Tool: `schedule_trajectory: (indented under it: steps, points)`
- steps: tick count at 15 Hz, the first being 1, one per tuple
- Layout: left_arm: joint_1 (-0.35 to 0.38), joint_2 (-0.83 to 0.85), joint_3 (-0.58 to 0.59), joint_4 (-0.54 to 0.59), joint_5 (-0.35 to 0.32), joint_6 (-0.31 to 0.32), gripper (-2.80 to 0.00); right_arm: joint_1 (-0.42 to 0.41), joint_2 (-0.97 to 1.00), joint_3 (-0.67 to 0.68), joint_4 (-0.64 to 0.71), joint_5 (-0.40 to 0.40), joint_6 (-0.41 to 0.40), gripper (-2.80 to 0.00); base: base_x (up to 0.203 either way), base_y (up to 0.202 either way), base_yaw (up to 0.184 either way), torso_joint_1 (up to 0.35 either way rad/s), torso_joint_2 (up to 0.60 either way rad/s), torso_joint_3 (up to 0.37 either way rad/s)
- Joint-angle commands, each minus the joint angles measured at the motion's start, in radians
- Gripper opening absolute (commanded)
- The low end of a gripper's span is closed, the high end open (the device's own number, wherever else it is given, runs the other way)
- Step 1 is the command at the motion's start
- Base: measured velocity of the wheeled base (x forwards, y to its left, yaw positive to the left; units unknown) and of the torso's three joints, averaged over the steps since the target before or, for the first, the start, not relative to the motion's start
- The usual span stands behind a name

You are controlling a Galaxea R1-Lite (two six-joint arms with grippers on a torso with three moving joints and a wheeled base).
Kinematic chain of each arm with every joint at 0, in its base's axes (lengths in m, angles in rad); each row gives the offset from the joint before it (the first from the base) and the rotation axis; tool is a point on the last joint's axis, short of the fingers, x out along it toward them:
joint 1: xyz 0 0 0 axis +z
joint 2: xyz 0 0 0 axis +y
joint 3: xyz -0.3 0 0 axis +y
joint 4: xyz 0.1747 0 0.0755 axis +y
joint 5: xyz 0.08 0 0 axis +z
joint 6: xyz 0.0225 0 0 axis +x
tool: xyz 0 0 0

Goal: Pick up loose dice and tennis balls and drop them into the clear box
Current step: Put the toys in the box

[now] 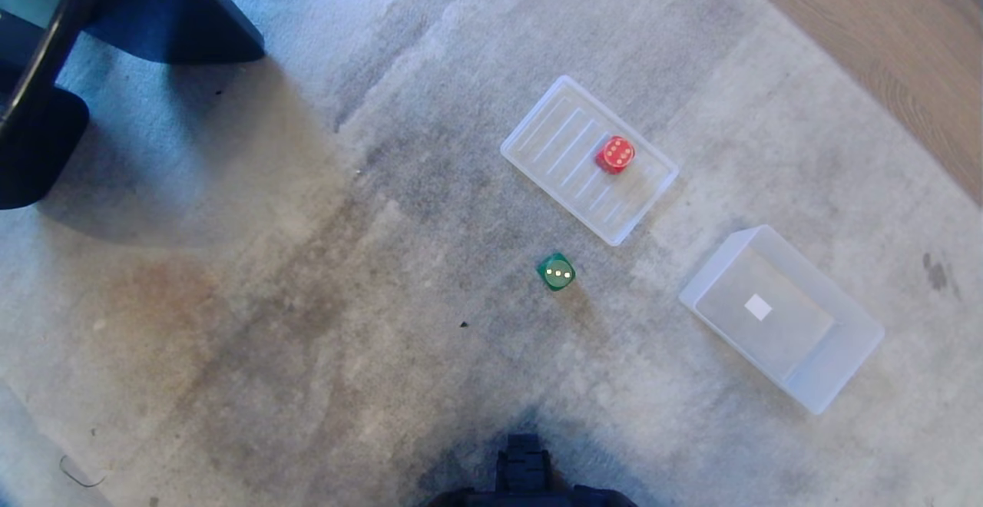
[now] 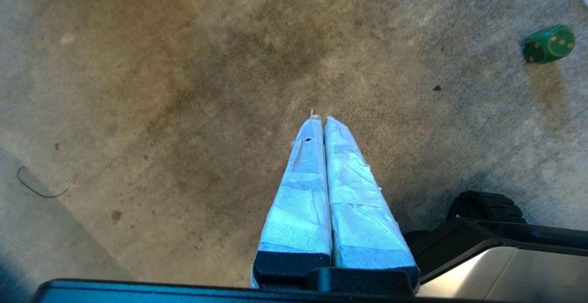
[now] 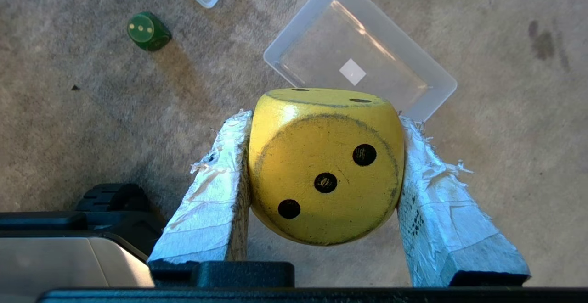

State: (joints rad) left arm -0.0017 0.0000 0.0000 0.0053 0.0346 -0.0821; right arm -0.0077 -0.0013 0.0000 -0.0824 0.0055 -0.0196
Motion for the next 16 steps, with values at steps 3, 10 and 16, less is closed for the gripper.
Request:
schedule_trajectory:
  steps: [3,10,16]
  points:
    - [0.000,0.000,0.000,0.001,0.001,0.001,-2.80,0.000,0.001,0.032,0.000,0.001,0.000,-2.80,0.000,0.000,0.000,0.001,0.00,-0.197]
    - [0.000,0.000,0.000,0.001,0.001,-0.007,-2.80,0.000,0.001,0.032,0.000,0.001,0.000,-2.80,0.000,0.000,0.000,0.001,0.00,-0.065]
    - [0.000,0.000,0.000,0.001,0.001,-0.008,-2.80,0.000,0.001,0.032,0.000,0.001,-0.002,-2.80,0.000,0.000,0.000,0.000,0.00,0.000]
